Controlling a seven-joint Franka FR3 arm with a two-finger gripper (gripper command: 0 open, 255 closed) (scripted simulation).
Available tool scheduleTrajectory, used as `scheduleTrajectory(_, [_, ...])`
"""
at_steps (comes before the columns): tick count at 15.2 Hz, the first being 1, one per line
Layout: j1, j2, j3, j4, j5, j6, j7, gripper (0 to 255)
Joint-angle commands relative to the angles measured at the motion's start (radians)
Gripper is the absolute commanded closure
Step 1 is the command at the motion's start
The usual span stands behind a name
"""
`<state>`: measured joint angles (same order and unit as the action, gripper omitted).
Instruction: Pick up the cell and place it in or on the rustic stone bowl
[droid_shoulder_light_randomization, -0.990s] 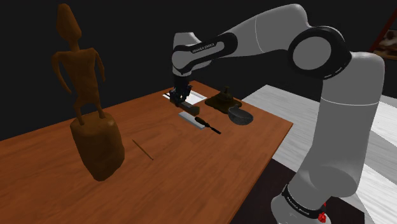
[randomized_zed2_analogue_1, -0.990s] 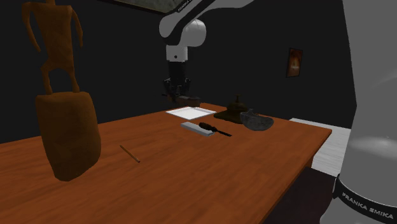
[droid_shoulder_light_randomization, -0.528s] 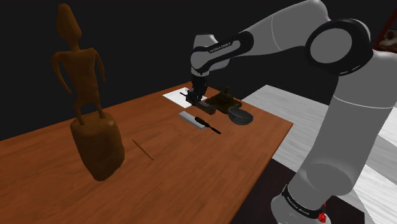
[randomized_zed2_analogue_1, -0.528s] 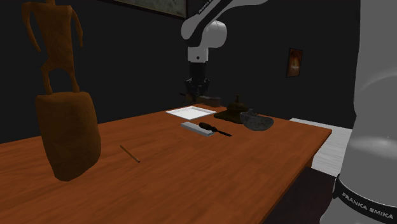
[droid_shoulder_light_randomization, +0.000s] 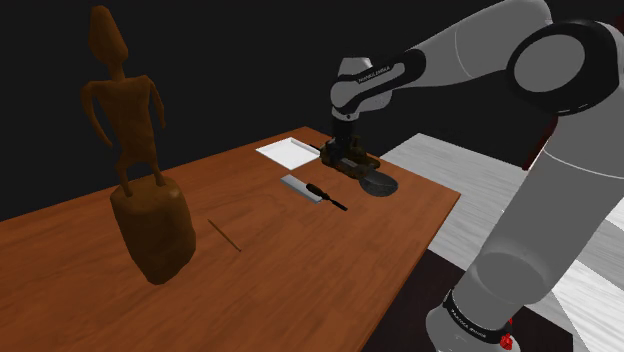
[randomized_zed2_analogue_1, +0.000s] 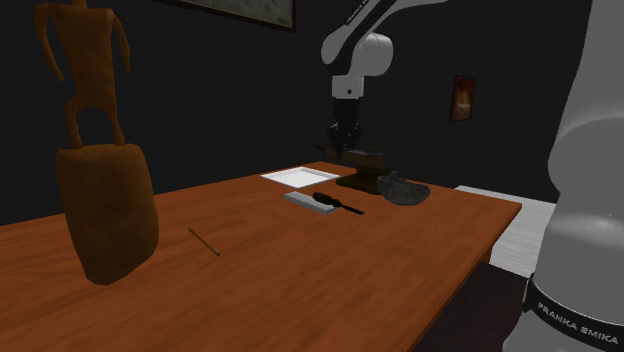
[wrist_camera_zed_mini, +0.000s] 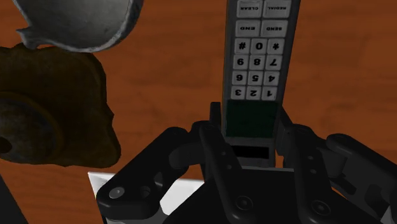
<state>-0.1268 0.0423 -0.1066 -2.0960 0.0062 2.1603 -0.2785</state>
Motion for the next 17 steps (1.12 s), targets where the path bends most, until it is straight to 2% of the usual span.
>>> scheduleTrajectory(1, [-0.027,-0.016,-0.025,-0.017,0.001,0.002,-0.054,255])
scheduleTrajectory(8, [-0.111,-0.058,-0.108,-0.07,-0.003,0.012,-0.219,255])
scheduleTrajectory(15, [-0.199,-0.054,-0.201,-0.064,0.002,0.01,-0.402,255])
scheduleTrajectory(17, [-0.199,-0.041,-0.201,-0.079,0.007,0.036,-0.406,255])
